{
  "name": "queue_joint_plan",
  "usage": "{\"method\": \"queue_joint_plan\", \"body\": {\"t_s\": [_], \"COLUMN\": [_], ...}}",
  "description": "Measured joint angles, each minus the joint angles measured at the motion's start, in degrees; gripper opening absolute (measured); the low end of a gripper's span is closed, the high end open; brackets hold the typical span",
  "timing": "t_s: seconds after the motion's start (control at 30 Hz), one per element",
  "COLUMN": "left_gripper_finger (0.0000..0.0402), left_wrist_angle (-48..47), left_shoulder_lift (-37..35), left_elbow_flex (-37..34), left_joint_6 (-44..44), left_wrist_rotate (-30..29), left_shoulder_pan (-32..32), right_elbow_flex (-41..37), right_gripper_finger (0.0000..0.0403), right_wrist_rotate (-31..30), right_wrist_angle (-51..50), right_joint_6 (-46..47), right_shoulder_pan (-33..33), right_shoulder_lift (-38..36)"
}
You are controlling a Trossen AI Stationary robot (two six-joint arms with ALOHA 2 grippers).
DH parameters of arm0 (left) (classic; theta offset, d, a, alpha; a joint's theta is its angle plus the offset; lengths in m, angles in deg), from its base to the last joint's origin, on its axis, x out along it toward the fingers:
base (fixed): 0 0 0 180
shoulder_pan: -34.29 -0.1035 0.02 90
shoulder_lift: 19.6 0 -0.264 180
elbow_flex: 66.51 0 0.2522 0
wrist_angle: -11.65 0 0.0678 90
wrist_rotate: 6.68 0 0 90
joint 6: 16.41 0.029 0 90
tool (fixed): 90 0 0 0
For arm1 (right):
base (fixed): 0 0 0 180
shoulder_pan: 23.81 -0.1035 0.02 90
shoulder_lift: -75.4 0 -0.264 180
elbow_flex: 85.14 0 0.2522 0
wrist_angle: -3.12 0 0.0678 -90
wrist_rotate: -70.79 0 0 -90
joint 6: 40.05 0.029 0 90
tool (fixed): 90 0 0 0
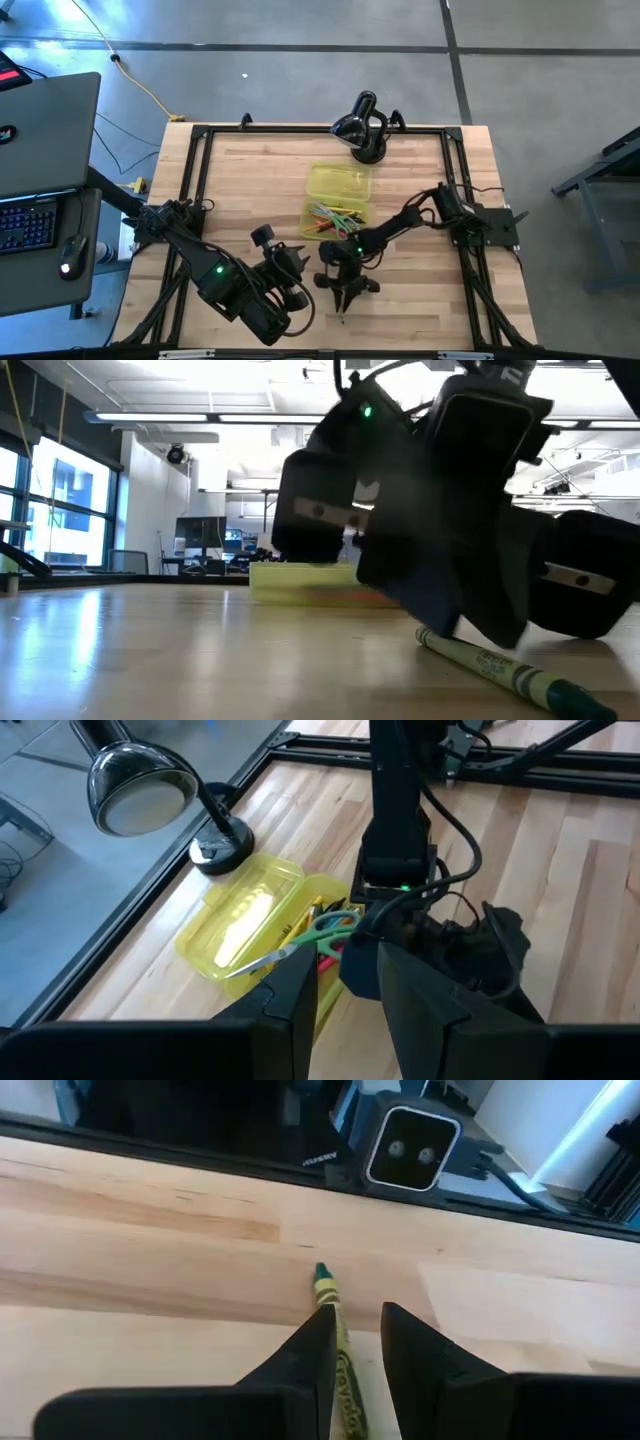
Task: Pick & place school supplies into a supply box
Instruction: Put the green crayons into the yellow school supply box
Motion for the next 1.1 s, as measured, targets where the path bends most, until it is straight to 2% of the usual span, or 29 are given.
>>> {"method": "queue_joint_plan", "body": {"t_s": [0.27,0.47,0.7,0.97,1.1], "left_gripper_finger": [0.0138,0.0138,0.0138,0.0138,0.0138], "left_wrist_angle": [0.0,0.0,0.0,0.0,0.0], "left_shoulder_lift": [0.0,0.0,0.0,0.0,0.0], "left_elbow_flex": [0.0,0.0,0.0,0.0,0.0], "left_joint_6": [1.1,1.1,1.1,1.1,1.0], "left_wrist_rotate": [0.3,0.3,0.4,0.5,0.5], "left_shoulder_pan": [0.0,0.0,0.0,0.0,0.0], "right_elbow_flex": [0.2,0.2,0.2,0.2,-0.5], "right_gripper_finger": [0.0062,0.0061,0.006,0.0034,0.0013], "right_wrist_rotate": [1.1,-3.9,-2.4,-2.5,-4.6], "right_wrist_angle": [-0.1,-7.8,-9.9,-11.3,-9.3], "right_joint_6": [2.4,-1.1,0.1,6.2,4.5], "right_shoulder_pan": [1.4,2.1,2.0,2.2,1.4], "right_shoulder_lift": [1.1,1.0,1.1,1.1,1.2]}}
